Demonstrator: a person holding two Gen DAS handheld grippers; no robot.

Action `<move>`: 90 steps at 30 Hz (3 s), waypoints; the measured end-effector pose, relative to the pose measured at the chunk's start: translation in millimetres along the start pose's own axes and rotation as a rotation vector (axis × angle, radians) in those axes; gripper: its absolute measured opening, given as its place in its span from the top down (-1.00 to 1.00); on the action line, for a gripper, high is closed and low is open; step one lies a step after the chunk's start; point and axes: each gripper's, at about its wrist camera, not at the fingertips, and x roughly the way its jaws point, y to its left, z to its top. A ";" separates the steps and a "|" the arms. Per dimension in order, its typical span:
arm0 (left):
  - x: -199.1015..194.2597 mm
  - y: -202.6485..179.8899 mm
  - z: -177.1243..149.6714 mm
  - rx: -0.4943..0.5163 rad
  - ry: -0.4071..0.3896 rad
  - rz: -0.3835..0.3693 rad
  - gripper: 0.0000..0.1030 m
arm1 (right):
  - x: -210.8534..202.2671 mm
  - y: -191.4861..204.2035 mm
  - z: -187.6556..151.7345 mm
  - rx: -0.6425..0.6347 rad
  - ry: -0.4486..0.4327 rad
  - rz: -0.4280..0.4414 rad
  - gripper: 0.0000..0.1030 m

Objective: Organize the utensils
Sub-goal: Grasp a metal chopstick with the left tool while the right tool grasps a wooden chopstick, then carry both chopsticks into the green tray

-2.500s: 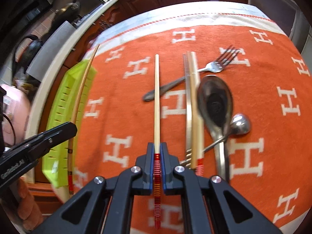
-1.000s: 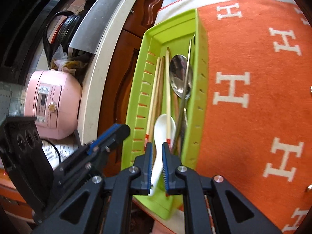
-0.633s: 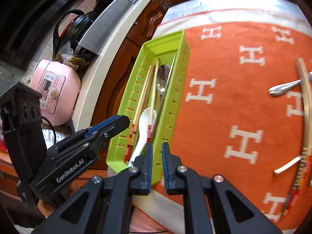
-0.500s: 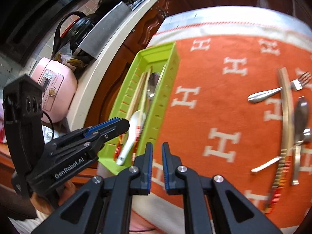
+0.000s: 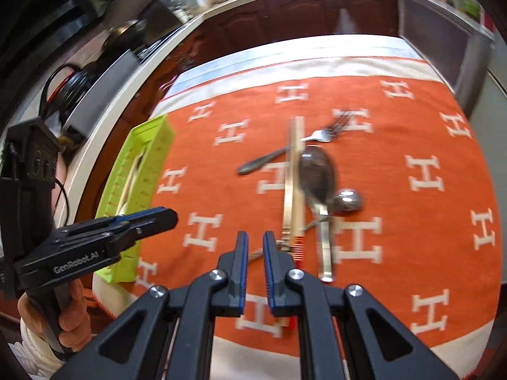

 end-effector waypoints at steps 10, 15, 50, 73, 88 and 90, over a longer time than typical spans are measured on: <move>65.4 -33.6 22.3 0.007 0.108 -0.066 0.77 | 6.6 -42.2 -0.6 0.066 -0.003 0.001 0.82; 81.1 -42.6 26.8 0.020 0.132 -0.027 0.77 | 12.5 -49.3 -0.5 0.082 0.006 0.018 0.81; 86.5 -45.0 20.8 0.027 0.076 0.053 0.93 | 26.4 -45.5 -0.6 0.022 0.048 0.044 0.81; 51.9 -6.2 11.7 -0.042 0.022 0.026 0.93 | 65.4 -22.7 17.3 0.018 0.101 -0.011 0.81; 1.8 8.1 1.4 -0.050 -0.050 0.042 0.93 | 61.3 -12.6 23.4 0.092 0.084 0.040 0.87; -12.7 15.2 -0.5 -0.059 -0.073 0.053 0.93 | 55.5 -5.1 25.4 0.092 0.089 0.078 0.87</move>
